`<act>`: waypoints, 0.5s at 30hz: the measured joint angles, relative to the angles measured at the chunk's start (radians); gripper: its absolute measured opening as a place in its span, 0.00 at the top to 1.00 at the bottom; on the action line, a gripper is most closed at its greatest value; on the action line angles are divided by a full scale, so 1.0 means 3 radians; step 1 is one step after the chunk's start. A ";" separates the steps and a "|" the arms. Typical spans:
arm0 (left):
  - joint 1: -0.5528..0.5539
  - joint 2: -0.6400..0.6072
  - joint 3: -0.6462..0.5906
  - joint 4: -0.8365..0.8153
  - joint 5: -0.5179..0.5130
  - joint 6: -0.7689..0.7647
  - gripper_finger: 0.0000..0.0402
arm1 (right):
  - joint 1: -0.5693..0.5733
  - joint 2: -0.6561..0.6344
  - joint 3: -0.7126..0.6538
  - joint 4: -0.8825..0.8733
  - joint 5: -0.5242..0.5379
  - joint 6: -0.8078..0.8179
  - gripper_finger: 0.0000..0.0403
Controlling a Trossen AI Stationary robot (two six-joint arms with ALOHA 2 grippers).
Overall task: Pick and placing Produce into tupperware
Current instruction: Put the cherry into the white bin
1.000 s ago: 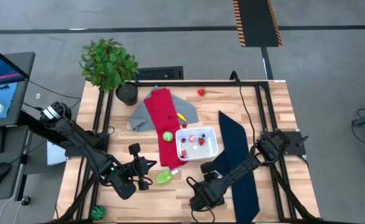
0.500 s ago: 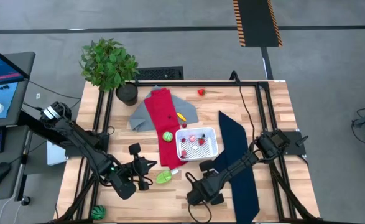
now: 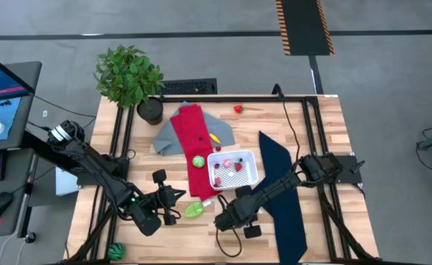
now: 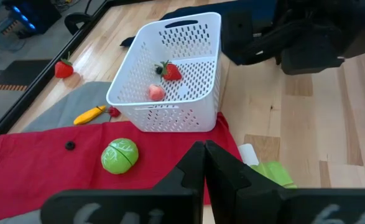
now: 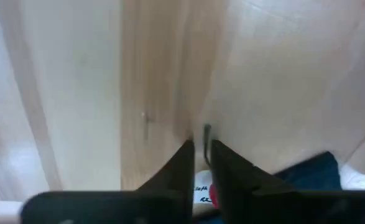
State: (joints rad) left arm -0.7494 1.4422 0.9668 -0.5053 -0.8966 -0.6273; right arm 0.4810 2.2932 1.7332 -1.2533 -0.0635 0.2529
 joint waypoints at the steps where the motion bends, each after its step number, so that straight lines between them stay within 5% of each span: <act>1: 0.0000 0.0000 0.0000 0.0000 0.0000 0.0000 1.00 | -0.0006 0.0001 -0.0001 -0.0002 -0.0001 0.0001 0.87; 4: 0.0000 0.0000 0.0000 0.0000 0.0000 0.0000 1.00 | -0.0022 0.0001 -0.0003 -0.0004 -0.0002 0.0014 0.96; 15: 0.0000 0.0000 0.0000 -0.0001 0.0000 0.0011 1.00 | 0.0098 0.0036 0.0229 -0.0153 0.0106 0.0335 0.98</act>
State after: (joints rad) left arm -0.7494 1.4422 0.9668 -0.5054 -0.8967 -0.6239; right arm 0.5103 2.3040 1.8019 -1.2993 -0.0317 0.3535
